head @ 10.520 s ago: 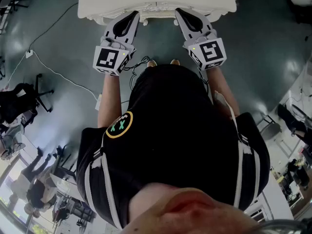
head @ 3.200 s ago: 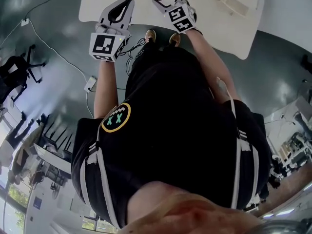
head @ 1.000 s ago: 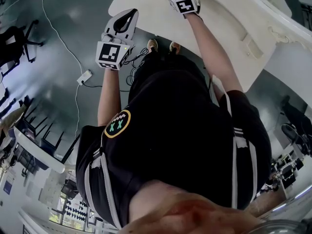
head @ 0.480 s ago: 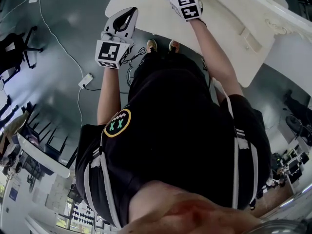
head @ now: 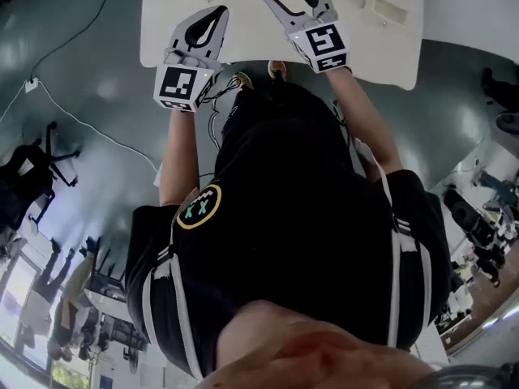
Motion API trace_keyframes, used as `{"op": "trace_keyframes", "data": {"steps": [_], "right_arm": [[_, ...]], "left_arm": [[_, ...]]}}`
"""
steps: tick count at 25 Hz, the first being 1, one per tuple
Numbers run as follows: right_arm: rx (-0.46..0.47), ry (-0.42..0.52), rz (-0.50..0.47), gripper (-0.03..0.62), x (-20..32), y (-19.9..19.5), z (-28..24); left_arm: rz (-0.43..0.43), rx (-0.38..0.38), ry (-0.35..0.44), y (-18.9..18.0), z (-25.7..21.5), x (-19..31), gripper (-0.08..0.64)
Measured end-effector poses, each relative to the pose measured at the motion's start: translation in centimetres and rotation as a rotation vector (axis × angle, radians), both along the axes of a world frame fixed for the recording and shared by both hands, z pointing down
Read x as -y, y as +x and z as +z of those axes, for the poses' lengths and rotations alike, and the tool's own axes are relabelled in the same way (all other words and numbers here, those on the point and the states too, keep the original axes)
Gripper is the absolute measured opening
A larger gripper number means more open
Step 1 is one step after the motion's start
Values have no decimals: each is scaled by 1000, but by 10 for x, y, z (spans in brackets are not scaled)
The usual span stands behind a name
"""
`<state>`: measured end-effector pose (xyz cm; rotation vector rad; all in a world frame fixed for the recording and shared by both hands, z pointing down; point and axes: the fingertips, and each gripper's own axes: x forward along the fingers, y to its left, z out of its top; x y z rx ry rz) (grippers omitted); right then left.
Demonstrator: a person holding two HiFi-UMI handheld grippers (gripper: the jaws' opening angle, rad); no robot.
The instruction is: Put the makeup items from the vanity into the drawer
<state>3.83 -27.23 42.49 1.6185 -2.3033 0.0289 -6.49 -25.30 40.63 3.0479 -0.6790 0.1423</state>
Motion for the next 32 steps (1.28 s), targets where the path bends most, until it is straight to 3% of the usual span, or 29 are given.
{"op": "trace_keyframes", "data": {"steps": [6,13,18,25,32], "right_arm": [[-9,56,155,224,-86,83,-13],[11,117,201,218,-157,144,-44],[31,121,155,191,-180,165,-46],[58,132,129,34,-186,162,-47],[52,138,109,21,-175,147,-46]], "left_arm": [[210,-11,52,105,5,-46,18],[282,17,71,181,-12,-100,18],[243,41,62,202,-20,-122,18],[222,48,79,195,-28,-130,18],[220,49,80,186,-25,-120,18]]}}
